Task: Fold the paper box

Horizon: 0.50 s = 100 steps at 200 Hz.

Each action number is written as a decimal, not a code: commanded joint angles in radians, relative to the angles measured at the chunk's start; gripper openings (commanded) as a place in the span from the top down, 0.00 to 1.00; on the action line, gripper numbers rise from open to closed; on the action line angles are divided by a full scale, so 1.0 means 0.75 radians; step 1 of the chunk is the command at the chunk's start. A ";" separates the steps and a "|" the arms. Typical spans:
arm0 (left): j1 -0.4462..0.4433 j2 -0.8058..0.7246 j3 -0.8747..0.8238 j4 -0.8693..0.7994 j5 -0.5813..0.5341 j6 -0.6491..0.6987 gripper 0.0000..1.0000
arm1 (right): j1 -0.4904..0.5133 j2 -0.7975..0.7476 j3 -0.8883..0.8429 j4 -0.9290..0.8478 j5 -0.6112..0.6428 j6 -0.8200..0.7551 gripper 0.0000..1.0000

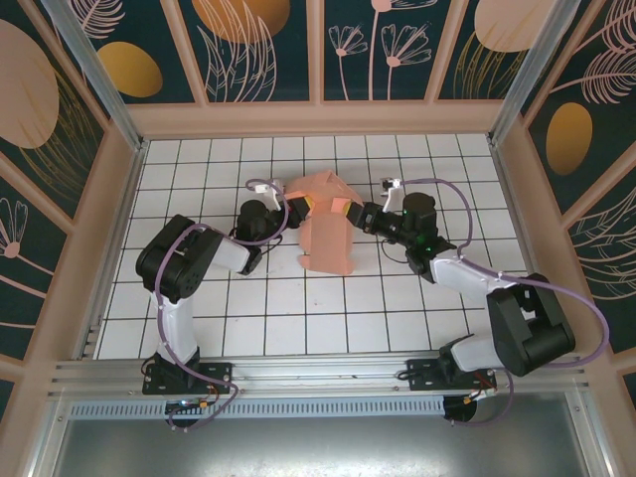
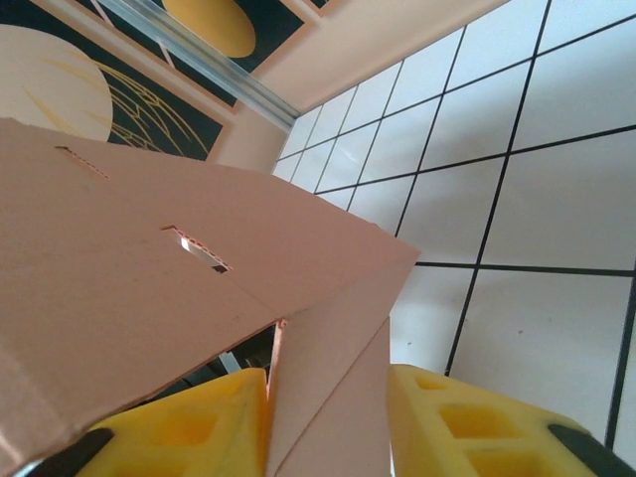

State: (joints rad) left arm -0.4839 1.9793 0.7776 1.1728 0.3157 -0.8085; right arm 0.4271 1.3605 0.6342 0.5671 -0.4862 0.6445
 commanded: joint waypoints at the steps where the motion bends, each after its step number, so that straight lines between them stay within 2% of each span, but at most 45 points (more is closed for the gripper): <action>1: -0.005 0.008 0.010 0.026 0.009 0.016 1.00 | 0.006 -0.072 0.048 -0.008 0.060 -0.087 0.60; 29: -0.005 0.018 0.023 -0.002 -0.011 0.011 1.00 | 0.052 -0.112 0.062 0.006 0.101 -0.155 0.53; 60: -0.005 0.015 0.031 -0.026 -0.028 0.014 1.00 | 0.125 -0.100 0.147 -0.044 0.095 -0.228 0.51; 77: -0.005 0.000 0.040 -0.066 -0.036 0.022 1.00 | 0.187 -0.106 0.197 -0.082 0.162 -0.296 0.50; 100: -0.005 -0.019 0.039 -0.090 -0.056 0.032 1.00 | 0.200 -0.144 0.231 -0.111 0.232 -0.330 0.49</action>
State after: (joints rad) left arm -0.4816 1.9812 0.7944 1.1629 0.2924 -0.8234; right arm 0.5488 1.3067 0.7433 0.4595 -0.3687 0.4725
